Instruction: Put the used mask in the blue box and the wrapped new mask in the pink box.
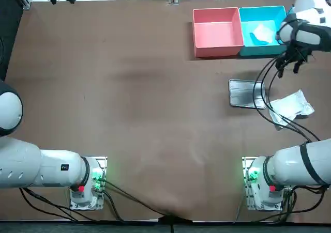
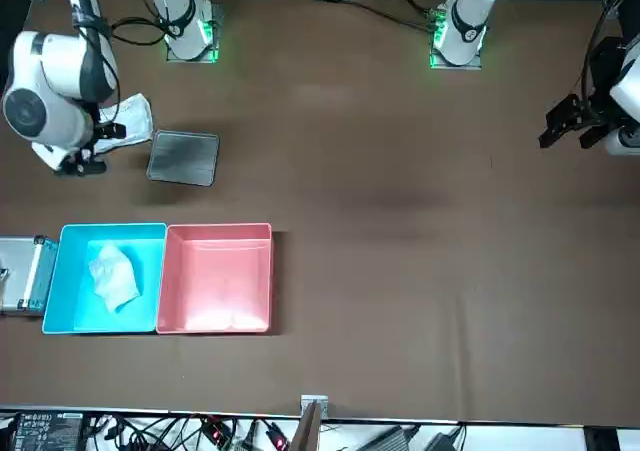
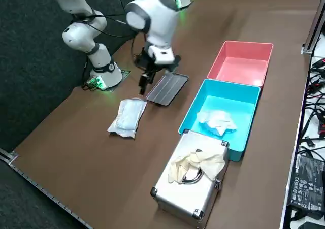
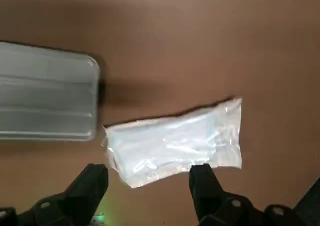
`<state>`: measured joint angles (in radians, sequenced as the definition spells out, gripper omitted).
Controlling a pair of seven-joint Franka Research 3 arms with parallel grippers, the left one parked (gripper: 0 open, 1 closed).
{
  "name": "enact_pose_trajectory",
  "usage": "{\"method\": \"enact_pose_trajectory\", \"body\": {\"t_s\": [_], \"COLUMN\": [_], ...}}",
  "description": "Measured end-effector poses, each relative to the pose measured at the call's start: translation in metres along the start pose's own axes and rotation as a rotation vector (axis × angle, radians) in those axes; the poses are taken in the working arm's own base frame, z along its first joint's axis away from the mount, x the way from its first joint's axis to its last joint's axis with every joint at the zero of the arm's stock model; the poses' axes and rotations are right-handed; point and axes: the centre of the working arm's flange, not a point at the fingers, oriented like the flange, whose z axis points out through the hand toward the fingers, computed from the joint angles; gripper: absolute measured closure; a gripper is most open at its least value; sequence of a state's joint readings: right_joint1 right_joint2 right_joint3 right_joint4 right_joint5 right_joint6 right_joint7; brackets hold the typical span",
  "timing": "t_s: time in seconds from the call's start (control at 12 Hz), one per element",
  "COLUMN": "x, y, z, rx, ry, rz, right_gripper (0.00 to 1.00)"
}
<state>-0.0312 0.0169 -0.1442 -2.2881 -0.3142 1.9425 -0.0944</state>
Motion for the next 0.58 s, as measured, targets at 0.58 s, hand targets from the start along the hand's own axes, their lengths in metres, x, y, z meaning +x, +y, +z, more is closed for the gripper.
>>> {"method": "enact_pose_trajectory", "body": {"t_s": [0.58], "x": [-0.038], "y": [0.081], "z": [0.046], "rx": [0.078], "ry": [0.017], "rz": [-0.002], "right_gripper": [0.00]}}
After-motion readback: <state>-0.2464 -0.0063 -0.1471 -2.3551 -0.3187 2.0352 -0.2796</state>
